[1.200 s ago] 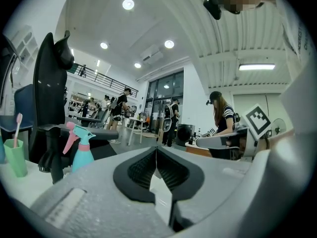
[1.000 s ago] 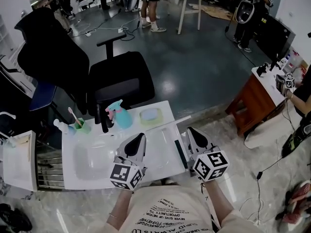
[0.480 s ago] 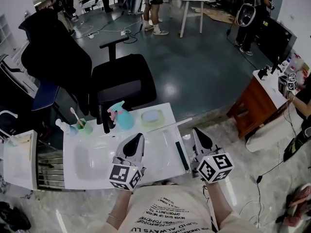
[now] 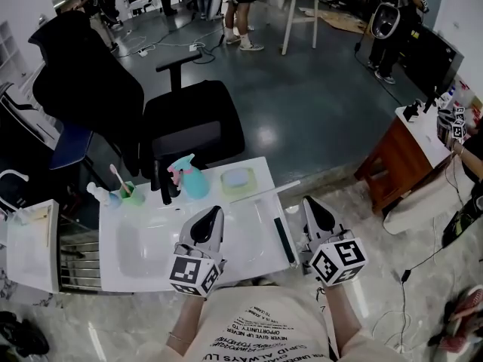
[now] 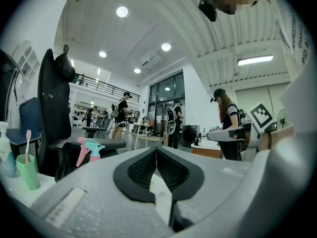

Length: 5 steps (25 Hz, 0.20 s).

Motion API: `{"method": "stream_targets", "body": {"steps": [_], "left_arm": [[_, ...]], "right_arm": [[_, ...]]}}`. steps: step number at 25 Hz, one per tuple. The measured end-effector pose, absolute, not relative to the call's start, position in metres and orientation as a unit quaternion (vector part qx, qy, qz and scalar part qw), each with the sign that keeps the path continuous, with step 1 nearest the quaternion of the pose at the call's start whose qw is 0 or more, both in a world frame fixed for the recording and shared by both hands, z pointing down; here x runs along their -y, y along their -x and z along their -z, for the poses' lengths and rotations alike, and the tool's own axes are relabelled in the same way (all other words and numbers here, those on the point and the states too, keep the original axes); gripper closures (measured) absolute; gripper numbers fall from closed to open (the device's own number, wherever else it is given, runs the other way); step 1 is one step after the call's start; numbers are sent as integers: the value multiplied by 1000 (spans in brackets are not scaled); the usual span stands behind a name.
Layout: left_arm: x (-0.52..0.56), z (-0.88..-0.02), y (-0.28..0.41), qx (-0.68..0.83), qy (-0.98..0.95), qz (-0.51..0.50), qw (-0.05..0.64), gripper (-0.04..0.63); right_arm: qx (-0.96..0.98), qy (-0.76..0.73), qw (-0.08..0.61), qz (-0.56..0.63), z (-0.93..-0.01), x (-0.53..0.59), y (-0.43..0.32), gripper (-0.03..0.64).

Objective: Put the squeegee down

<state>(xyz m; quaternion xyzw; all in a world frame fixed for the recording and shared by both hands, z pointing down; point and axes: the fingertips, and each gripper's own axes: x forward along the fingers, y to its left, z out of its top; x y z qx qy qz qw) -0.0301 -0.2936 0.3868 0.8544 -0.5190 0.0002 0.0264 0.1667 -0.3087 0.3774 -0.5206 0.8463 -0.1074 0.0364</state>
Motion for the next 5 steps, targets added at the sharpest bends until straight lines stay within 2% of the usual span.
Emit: {"method": "stream_targets", "body": {"steps": [5], "left_arm": [[294,-386,32,520,-854,0,27,572]], "right_arm": [[-847,520,37,107,-377,309,-167,614]]}}
